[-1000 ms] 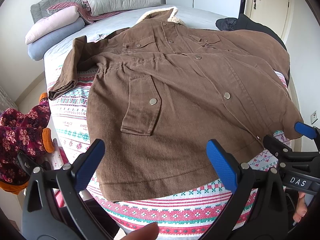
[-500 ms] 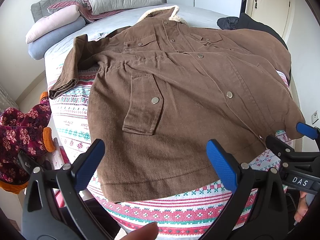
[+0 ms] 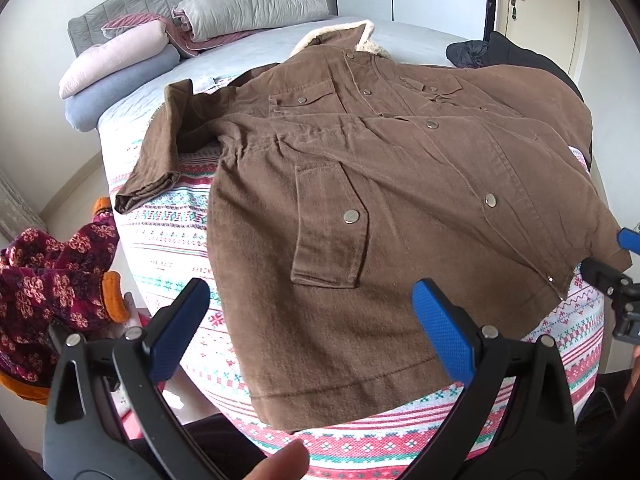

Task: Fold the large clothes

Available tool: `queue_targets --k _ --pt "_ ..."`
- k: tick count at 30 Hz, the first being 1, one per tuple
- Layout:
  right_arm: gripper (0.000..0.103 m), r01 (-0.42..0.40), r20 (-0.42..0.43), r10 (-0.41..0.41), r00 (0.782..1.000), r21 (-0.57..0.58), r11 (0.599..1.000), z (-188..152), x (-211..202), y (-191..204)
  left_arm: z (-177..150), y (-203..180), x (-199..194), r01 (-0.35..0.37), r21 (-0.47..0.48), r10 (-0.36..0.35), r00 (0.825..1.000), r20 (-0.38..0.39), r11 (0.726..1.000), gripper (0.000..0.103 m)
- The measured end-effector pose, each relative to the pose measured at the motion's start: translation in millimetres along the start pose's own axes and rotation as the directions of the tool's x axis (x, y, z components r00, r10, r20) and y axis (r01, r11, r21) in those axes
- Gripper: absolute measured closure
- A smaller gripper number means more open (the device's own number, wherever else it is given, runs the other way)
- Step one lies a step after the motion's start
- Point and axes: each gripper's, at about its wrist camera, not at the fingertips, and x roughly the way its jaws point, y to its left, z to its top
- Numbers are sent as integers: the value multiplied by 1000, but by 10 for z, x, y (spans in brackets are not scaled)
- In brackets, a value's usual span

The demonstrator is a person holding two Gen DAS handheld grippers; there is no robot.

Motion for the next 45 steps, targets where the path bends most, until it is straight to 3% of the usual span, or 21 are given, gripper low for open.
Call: queue_targets --k 6,13,16,20,24,25,27,29,30,31,32,33,34,35,37,40,42,45 --pt "0 -105 9 105 994 17 994 84 -189 -380 115 378 71 119 -25 -121 989 -89 993 2" --pt "0 -249 -34 251 967 58 967 278 -175 -919 63 825 483 300 -185 -335 920 -203 936 2" --pt "0 -265 -53 270 961 91 960 345 -81 -1198 -29 918 674 389 -271 -452 862 -228 880 2" --pt "0 -293 -59 312 948 222 930 381 175 -1657 -183 914 905 478 -373 -581 777 -244 796 7" --pt "0 -330 -66 383 922 386 861 313 590 -2074 -337 810 1040 558 -470 -705 672 -228 684 9" --pt "0 -344 -67 408 911 422 839 277 708 -2144 -360 780 1039 573 -479 -722 657 -217 666 9" --pt "1 -376 -69 464 883 488 788 178 926 -2223 -387 724 1000 589 -465 -727 656 -203 661 12" --pt "6 -404 -81 520 850 533 744 73 1122 -2200 -388 657 940 605 -450 -735 646 -206 657 24" --pt "6 -405 -78 519 851 532 744 39 1160 -2154 -397 649 939 608 -444 -736 642 -213 659 28" --pt "6 -395 -71 495 866 510 764 33 1138 -2108 -396 636 917 607 -433 -731 645 -221 666 36" --pt "12 -400 -66 491 869 491 774 39 1100 -2053 -391 621 888 605 -420 -725 650 -230 676 48" --pt "20 -435 -56 521 852 480 762 37 1068 -2001 -390 598 864 608 -411 -724 648 -237 679 55" --pt "50 -481 -49 571 820 483 732 26 1048 -1946 -377 580 824 610 -403 -722 650 -238 682 64" --pt "72 -501 -57 597 800 485 717 16 1028 -1887 -359 568 768 604 -387 -707 668 -232 697 71" --pt "87 -492 -74 576 814 438 752 31 913 -1757 -278 566 581 590 -339 -669 715 -202 733 79" --pt "92 -489 -32 536 844 367 791 135 537 -1617 -43 728 122 578 -288 -624 775 -99 763 84" --pt "92 -501 18 525 851 327 801 236 206 -1559 115 896 -168 576 -285 -607 794 -27 766 84" --pt "93 -522 63 526 848 271 809 378 -231 -1442 289 1177 -589 537 -262 -544 837 51 802 85"
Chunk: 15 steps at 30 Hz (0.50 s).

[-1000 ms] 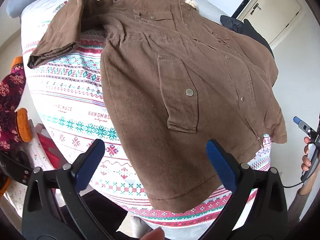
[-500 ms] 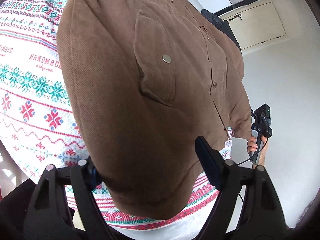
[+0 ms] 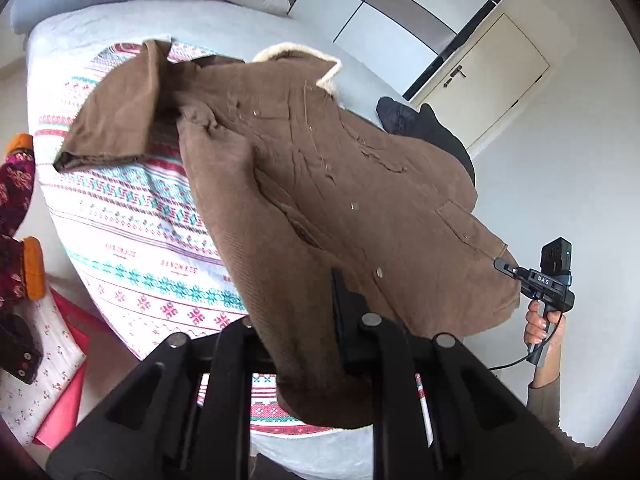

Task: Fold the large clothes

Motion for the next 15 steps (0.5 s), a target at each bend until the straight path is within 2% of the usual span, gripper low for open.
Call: queue_targets --k 2,4,6,8,9,11,12,13,15 --pt "93 -2 1 2 1000 -44 999 -23 -140 228 43 38 -248 -16 7 16 1000 20 1000 86" --pt "94 32 -16 -34 999 -90 995 -71 -186 381 44 68 -378 -75 27 75 997 16 997 85" --pt "94 107 -62 -114 991 -113 988 -170 -123 374 -30 174 -327 -142 40 144 989 -44 989 84" --pt "91 235 -128 -253 959 -142 962 -303 64 232 -179 293 -116 -215 65 222 964 -144 974 78" --pt "88 292 -175 -316 932 -151 944 -384 194 124 -269 391 1 -261 86 273 942 -193 962 75" --pt "75 380 -278 -403 872 -134 915 -537 409 -127 -479 543 166 -345 128 367 891 -266 930 70" --pt "73 406 -317 -421 850 -116 907 -603 470 -245 -551 559 193 -362 136 386 876 -287 922 69" --pt "69 410 -331 -417 846 -95 907 -624 482 -318 -579 589 159 -366 131 388 873 -296 921 68" --pt "63 402 -308 -403 862 -70 913 -533 389 -331 -519 627 31 -366 100 379 888 -259 925 56"
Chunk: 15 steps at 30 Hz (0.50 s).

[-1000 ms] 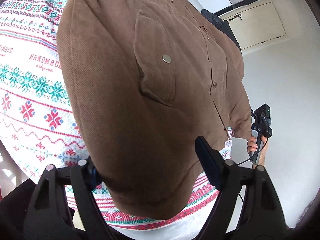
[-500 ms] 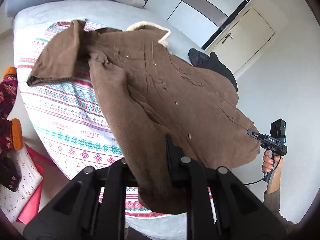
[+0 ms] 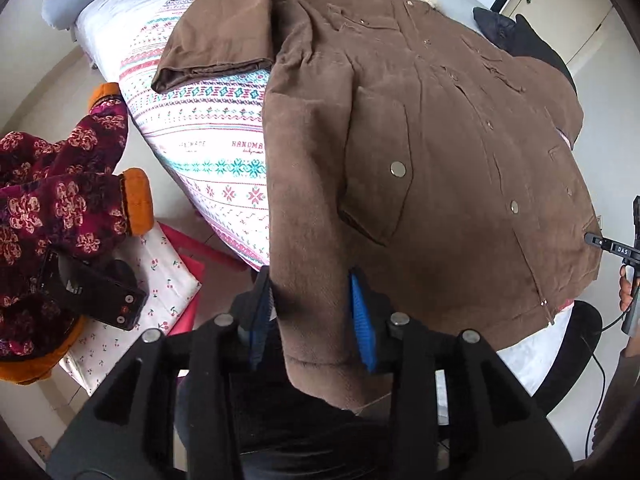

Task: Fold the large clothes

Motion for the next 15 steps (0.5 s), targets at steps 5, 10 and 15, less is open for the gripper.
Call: queue_targets --k 5,10,15 --pt "33 58 162 -49 986 -47 997 242 -550 158 301 117 -471 3 -64 9 981 192 998 18" --pt "32 41 199 -24 980 -86 995 627 -775 526 808 -95 -547 3 -46 7 975 221 999 18" --pt "31 39 194 -15 981 -122 992 1126 -721 873 1427 -415 -399 19 -30 -12 972 236 999 18"
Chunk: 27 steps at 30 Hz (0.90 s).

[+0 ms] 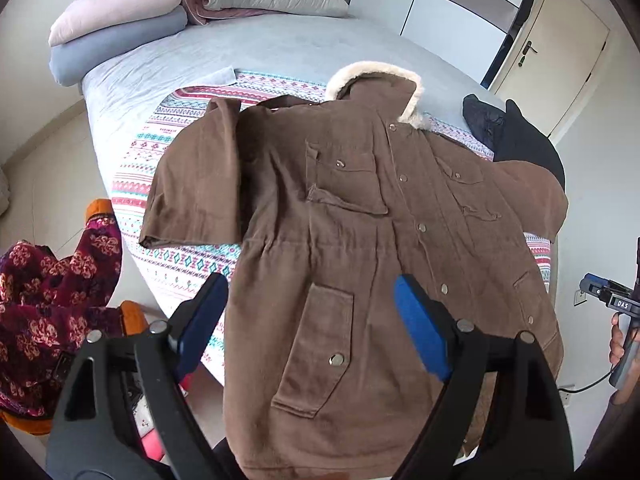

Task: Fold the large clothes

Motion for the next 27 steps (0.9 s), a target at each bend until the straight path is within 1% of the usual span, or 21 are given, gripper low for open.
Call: queue_targets --k 3,6,7,10,11,12,14,15,16,18,20,24,27 --pt "31 -12 0 12 1000 -21 1000 348 193 182 298 -190 218 -17 -2 17 999 45 1000 18" --pt "31 -33 -6 32 999 -32 999 720 486 409 509 -283 560 -30 -42 34 994 108 999 17" --pt "31 -39 -5 38 999 -37 999 844 591 500 548 -300 709 -27 -56 34 992 120 998 17" --pt "31 -45 0 45 999 -55 997 1230 912 763 604 -299 1222 -5 -99 15 994 106 995 17" --pt "31 -46 8 47 999 -66 997 1358 1018 848 618 -294 1393 -11 -106 22 995 102 994 17" --pt "31 -51 23 53 998 -78 996 1494 1129 936 647 -291 1542 -36 -104 46 994 96 994 17" --pt "31 -56 65 62 996 -88 995 1758 1356 1091 657 -244 1729 -65 -103 78 988 132 993 17" --pt "31 -58 85 66 994 -87 995 1894 1476 1168 645 -203 1790 -61 -115 78 986 144 991 17" --pt "31 -62 105 71 992 -87 994 2030 1592 1238 631 -155 1848 -53 -128 71 988 136 990 17" --pt "31 -55 150 68 986 -90 994 2304 1823 1382 619 -65 1952 -37 -154 51 994 93 987 17" --pt "31 -24 202 43 978 -92 995 2568 2010 1519 631 7 1989 -28 -173 40 997 67 984 17" --pt "31 31 302 -2 953 -92 995 3006 2272 1727 644 111 1901 0 -202 16 997 78 979 17" --pt "32 84 311 -49 949 -98 992 3243 2476 1861 657 136 1841 25 -217 -5 996 90 976 17"
